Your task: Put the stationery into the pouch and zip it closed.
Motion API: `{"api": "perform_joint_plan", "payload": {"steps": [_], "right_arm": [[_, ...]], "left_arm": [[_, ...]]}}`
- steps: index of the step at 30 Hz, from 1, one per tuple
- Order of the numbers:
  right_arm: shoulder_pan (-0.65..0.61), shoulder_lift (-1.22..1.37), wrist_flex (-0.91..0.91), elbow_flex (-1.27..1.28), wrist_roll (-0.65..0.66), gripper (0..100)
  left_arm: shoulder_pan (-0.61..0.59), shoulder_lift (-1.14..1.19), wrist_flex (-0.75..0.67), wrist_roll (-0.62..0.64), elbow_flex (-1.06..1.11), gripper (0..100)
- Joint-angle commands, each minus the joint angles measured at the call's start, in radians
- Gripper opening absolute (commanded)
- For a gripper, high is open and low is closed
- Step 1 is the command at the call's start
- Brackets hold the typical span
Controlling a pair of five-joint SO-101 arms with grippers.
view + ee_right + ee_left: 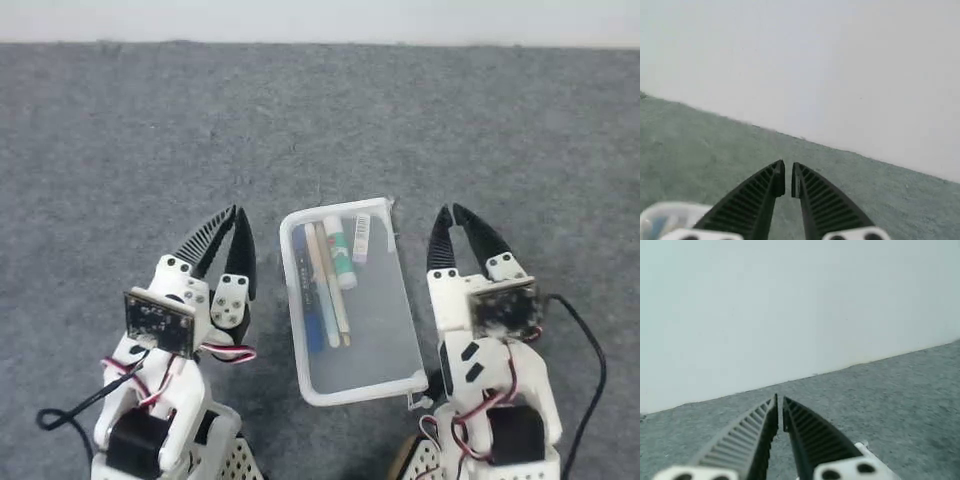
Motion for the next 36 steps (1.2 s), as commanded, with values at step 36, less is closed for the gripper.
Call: {"api": "perform_joint_plan", "payload": {"steps": [36], "right_arm": [[0.403, -0.004, 0.160, 0.356, -0.232, 2.1]], "left_arm": [[-0.311, -0.009, -0.032, 0.014, 0.358, 1]]}}
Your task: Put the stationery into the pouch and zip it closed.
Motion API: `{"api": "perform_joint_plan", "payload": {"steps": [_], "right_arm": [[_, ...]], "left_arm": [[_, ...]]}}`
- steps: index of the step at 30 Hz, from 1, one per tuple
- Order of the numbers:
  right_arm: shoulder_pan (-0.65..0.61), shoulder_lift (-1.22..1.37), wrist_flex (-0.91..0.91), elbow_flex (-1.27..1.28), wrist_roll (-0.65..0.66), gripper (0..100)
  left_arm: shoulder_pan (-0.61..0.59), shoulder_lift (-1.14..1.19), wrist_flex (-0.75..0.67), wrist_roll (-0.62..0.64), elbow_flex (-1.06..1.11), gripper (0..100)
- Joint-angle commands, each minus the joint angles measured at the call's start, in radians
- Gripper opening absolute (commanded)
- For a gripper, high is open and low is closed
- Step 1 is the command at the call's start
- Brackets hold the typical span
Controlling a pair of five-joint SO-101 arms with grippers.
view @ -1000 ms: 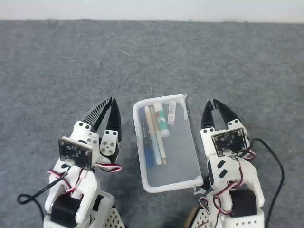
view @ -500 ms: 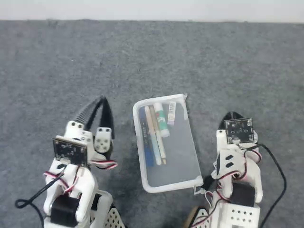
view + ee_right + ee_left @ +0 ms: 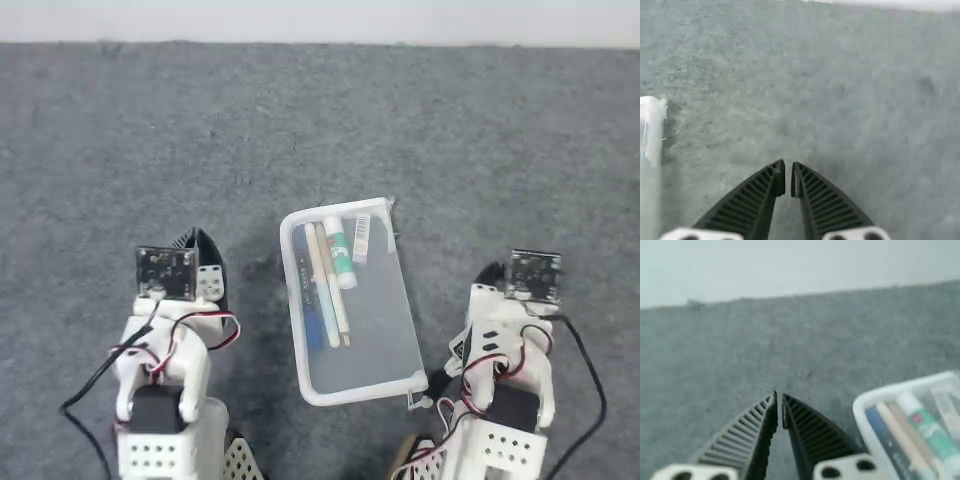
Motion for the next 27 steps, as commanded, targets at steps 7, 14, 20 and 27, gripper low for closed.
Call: {"api": "perform_joint_plan", "payload": {"steps": [7, 14, 20, 27], "right_arm": [[0.022, -0.021, 0.189, 0.020, -0.124, 2.1], [0.022, -0.021, 0.326, 0.020, -0.123, 2.1], [0.021, -0.016, 0.364, 0.020, -0.123, 1.9], [0.019, -0.021, 0.467, 0.020, -0.126, 1.7]], "left_arm": [[-0.003, -0.008, 0.061, 0.012, 0.113, 1], [-0.002, -0.008, 0.224, 0.012, 0.113, 1], [-0.002, -0.008, 0.341, 0.015, 0.113, 1], [-0.002, -0.008, 0.388, 0.014, 0.113, 1]]}}
